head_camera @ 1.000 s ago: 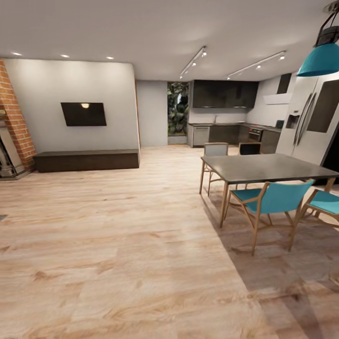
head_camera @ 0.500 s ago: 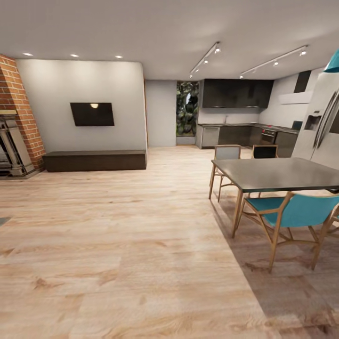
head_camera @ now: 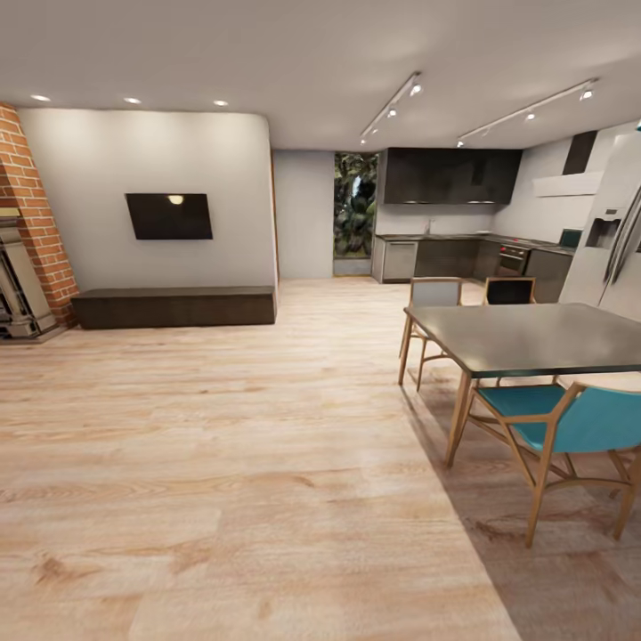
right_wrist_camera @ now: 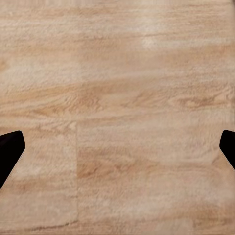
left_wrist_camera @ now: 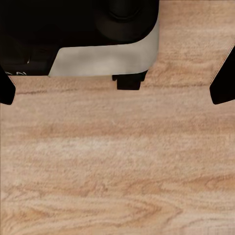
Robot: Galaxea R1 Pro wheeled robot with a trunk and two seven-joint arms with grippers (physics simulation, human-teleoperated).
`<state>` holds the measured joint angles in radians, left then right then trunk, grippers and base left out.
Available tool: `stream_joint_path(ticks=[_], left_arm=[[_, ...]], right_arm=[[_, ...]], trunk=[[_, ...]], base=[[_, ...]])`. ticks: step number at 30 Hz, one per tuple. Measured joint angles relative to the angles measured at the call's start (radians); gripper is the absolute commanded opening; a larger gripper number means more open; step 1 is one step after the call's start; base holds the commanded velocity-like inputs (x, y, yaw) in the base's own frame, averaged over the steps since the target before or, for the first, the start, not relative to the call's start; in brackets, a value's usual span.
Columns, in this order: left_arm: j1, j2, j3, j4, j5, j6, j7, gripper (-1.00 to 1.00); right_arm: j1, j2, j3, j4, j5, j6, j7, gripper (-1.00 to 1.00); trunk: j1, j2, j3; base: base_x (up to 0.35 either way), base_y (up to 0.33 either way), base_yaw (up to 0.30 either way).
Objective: In the kitchen, take the Vidalia onion out of the sink, dice it on the chopping board with the paring knife, put the diced onion into the bowl on the countertop, then place both the paring knife and the chopping board into the sink.
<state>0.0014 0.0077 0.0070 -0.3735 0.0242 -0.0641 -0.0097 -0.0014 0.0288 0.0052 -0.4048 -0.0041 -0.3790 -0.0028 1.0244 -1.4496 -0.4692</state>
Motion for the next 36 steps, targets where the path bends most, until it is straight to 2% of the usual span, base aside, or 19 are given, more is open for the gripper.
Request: stream_joint_path(ticks=[36], left_arm=[[0.0,0.0,0.0,0.0,0.0,0.0,0.0,1.0]], right_arm=[[0.0,0.0,0.0,0.0,0.0,-0.001,0.0,1.0]], trunk=[[0.0,0.0,0.0]], base=[[0.346,0.0,0.0]])
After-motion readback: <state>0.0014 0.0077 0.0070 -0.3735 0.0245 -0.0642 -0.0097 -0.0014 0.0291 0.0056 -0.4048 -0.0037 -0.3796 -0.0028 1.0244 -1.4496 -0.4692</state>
